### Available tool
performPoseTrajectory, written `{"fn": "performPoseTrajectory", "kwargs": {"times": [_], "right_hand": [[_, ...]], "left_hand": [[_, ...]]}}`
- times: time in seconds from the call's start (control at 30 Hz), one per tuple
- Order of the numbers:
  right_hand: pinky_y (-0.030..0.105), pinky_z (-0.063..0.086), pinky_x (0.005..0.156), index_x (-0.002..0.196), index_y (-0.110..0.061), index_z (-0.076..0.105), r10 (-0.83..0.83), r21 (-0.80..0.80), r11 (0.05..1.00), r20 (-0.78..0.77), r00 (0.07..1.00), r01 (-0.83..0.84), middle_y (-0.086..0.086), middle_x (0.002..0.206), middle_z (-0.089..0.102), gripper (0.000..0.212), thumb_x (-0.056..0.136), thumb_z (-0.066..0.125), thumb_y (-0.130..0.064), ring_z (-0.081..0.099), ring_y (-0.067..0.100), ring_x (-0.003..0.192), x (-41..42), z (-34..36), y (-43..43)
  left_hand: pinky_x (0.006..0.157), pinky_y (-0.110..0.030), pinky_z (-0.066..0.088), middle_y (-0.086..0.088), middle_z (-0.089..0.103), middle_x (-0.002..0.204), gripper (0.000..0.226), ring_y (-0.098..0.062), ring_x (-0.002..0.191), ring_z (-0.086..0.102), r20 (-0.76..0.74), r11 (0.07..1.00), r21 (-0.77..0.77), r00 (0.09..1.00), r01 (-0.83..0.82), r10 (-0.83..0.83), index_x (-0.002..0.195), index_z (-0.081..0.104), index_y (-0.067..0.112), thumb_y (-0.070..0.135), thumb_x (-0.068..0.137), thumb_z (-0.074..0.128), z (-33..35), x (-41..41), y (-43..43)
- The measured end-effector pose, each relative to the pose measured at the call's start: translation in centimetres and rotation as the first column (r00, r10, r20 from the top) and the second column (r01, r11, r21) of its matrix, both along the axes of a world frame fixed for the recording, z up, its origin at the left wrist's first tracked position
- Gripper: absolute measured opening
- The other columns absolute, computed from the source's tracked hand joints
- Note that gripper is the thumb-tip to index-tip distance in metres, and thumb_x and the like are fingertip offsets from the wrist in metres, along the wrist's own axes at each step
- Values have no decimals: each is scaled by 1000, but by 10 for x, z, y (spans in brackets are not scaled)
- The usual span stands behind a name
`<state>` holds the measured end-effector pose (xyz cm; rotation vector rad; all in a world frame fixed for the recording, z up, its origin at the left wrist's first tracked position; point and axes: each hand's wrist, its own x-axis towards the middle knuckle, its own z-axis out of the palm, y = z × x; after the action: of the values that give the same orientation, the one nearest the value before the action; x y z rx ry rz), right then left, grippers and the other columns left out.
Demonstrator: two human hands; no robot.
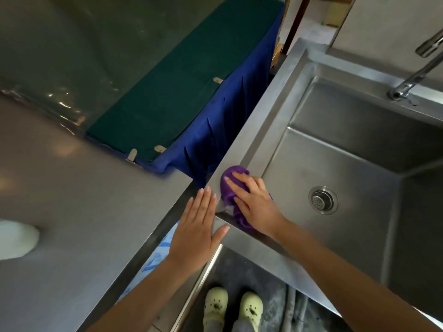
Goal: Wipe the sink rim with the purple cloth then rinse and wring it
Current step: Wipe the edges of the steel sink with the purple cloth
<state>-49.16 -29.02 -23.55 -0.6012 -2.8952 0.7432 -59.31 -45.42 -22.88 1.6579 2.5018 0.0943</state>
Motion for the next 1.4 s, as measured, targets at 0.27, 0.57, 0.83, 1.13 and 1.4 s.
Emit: {"fn": "performPoseTrajectory", "kwargs": {"times": [0.27,0.57,0.83,1.13,1.4], "right_hand": [[31,43,92,127,-25,56,185,12,982,83,979,-186,-6,131,56,38,90,50,-18,47,21,107,47,15,-12],[32,37,95,127,-13,56,-244,-111,967,-162,956,228,5,130,57,37,94,41,-19,45,28,102,14,31,-9],[29,35,95,127,-26,57,-62,-11,998,-92,994,61,-5,137,51,44,90,35,-32,35,19,109,-15,16,-35],[37,45,93,129,-30,54,-6,99,995,-19,1000,8,-7,137,51,44,92,29,-34,36,20,115,-24,21,-53],[36,48,83,125,-31,57,100,145,985,-62,993,-90,-8,131,56,37,91,43,-32,52,24,105,-10,21,-62]], "left_hand": [[116,-36,9,-16,23,153,71,-22,143,10,19,1000,9,999,-27,27,144,23,3,54,96,13,0,6,-11],[116,-36,8,-14,21,154,70,-20,143,9,98,997,22,993,-74,72,146,19,5,54,96,14,1,14,-27],[103,-1,15,29,9,145,65,24,129,8,642,897,237,753,-373,143,141,4,38,62,84,24,19,13,-38],[107,-8,14,17,7,152,60,-1,141,13,598,918,250,795,-307,103,139,-8,43,64,87,16,12,15,-41],[117,-40,9,-3,10,152,65,-21,143,10,132,961,228,983,-156,128,146,13,13,52,95,2,38,-21,-29]]}}
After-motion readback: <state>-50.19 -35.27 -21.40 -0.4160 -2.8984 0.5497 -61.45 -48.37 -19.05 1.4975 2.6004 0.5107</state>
